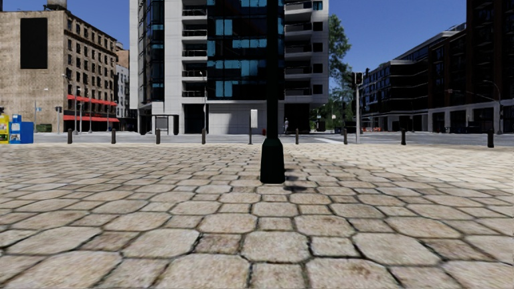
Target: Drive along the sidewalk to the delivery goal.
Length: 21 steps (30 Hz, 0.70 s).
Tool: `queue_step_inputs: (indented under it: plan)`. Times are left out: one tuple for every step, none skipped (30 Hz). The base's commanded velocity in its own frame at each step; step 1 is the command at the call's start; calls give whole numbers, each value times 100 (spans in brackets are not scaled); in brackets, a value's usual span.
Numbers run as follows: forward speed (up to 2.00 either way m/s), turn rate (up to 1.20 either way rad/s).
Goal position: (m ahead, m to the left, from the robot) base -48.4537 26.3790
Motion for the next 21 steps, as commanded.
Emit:
queue_step_inputs:
  plan:
    - [90,49]
    - [90,49]
    - [90,49]
    - [90,49]
    - [90,49]
    - [90,49]
    - [90,49]
    - [90,49]
    - [90,49]
    - [90,49]
    - [90,49]
    - [90,49]
    - [90,49]
    - [90,49]
    - [90,49]
    - [90,49]
    - [90,49]
    - [90,49]
    - [90,49]
    - [90,49]
    - [90,49]
